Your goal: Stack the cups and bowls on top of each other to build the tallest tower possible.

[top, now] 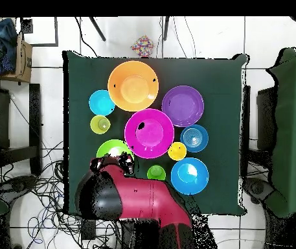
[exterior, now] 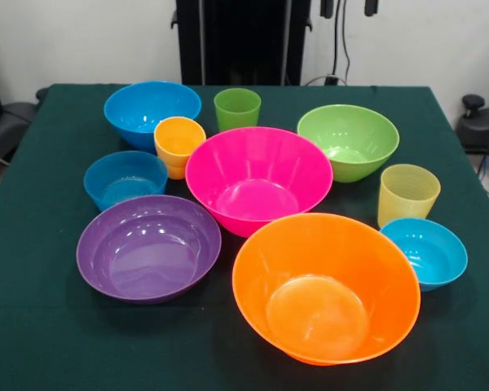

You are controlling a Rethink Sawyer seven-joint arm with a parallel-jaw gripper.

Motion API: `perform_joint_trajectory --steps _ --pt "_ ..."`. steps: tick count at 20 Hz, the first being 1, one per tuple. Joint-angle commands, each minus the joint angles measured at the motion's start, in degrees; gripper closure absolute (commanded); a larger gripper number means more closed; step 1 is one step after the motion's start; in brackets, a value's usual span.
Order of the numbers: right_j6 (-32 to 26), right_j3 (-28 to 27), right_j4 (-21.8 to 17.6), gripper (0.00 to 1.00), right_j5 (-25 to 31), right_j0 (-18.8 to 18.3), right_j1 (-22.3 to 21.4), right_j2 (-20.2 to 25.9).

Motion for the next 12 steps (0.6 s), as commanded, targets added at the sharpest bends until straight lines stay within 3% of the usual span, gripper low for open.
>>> perform_joint_trajectory --steps 1,4,12 --pt "1.82 -2.87 -5.33 0.0 -1.97 -0.92 10.36 3.46" --pt "2.61 -2.94 -7.2 0.0 -8.19 -1.06 14.32 3.02" --pt "4.15 -8.31 -11.57 0.0 -17.58 1.47 24.57 0.09"
